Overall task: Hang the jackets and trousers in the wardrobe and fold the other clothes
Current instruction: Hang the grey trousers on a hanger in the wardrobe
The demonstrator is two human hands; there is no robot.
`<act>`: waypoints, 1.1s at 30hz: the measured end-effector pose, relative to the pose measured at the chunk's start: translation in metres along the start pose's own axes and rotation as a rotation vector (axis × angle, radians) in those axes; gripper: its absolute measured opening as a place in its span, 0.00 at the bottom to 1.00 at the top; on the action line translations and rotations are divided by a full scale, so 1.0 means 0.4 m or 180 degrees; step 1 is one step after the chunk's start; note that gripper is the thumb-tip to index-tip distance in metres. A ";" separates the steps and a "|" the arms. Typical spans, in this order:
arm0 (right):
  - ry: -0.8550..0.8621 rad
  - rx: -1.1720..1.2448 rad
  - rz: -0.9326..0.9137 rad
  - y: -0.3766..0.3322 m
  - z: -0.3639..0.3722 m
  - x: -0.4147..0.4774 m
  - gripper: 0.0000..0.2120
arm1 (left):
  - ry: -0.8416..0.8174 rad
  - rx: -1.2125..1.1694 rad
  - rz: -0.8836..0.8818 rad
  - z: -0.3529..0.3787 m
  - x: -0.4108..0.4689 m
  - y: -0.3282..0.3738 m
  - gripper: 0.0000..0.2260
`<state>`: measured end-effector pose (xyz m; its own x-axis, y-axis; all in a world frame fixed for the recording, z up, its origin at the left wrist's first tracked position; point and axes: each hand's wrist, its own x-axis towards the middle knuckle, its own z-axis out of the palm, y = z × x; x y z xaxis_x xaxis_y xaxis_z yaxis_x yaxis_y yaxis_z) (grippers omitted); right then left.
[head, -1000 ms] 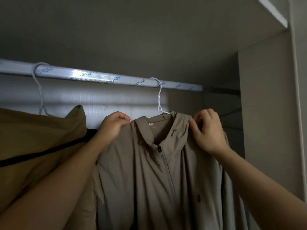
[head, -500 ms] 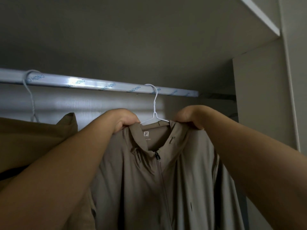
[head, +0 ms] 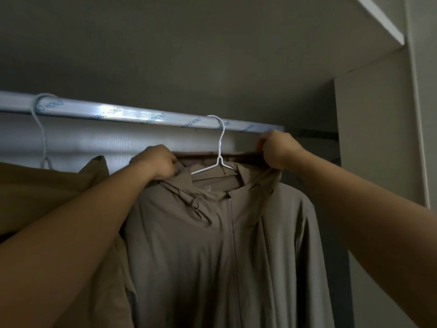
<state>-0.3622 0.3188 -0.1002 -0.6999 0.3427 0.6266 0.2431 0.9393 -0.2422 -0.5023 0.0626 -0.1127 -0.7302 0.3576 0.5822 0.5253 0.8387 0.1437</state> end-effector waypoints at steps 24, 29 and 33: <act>0.0933 0.1108 0.0051 0.024 0.120 -0.238 0.17 | 0.0772 -0.1744 0.0503 0.079 -0.107 0.128 0.13; 0.1099 0.0535 -0.0546 -0.001 0.108 -0.320 0.13 | 0.0819 -0.1916 0.0497 0.099 -0.102 0.230 0.16; 0.1221 -0.0059 -0.0868 -0.038 0.103 -0.363 0.13 | 0.1071 -0.2094 0.0203 0.116 -0.095 0.237 0.13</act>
<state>-0.2918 0.2539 -0.2179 -0.4419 0.0616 0.8949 0.0991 0.9949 -0.0196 -0.4450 0.1474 -0.1585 -0.5715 0.1636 0.8041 0.7927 0.3631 0.4896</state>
